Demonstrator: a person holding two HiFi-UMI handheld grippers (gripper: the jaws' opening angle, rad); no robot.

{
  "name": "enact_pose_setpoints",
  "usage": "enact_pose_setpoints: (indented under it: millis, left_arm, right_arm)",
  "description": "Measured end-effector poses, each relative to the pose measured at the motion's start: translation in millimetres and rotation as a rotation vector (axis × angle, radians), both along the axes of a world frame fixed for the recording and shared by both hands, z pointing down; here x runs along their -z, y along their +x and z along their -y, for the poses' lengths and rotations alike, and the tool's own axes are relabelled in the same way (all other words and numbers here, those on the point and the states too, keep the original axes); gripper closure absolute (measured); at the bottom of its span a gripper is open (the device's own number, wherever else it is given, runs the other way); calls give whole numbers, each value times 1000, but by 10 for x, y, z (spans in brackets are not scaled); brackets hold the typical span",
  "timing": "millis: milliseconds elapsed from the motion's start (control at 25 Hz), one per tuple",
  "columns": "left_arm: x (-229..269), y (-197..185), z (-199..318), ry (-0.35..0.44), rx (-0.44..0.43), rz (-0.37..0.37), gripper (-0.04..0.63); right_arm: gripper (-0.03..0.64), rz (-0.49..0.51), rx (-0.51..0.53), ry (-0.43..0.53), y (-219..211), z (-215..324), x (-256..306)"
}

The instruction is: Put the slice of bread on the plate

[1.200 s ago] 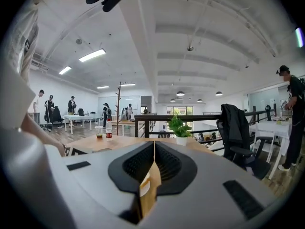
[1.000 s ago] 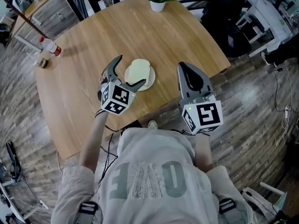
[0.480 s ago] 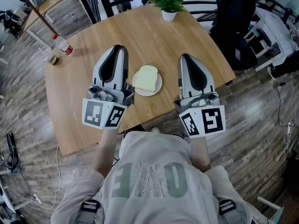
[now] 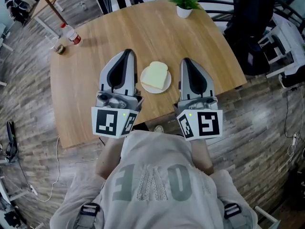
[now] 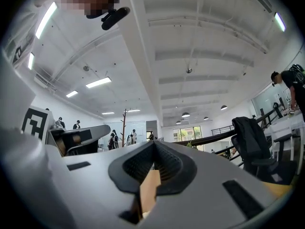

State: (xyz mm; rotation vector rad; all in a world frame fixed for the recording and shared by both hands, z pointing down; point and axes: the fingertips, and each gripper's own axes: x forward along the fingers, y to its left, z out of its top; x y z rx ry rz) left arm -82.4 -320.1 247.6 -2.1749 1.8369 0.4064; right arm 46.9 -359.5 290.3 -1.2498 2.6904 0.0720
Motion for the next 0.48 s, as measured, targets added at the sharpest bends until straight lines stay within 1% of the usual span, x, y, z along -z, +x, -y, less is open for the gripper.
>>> enact_pose_setpoints:
  millis: [80, 240, 480]
  left_arm:
    - [-21, -50, -1, -8, 14, -9, 586]
    - [-43, -100, 10, -16, 31, -5, 586]
    - [-109, -87, 82, -40, 22, -24, 587]
  right_arm:
    - [598, -6, -1, -8, -8, -4, -29]
    - [598, -9, -6, -24, 11, -1, -91]
    - [598, -19, -15, -30, 50, 40, -136]
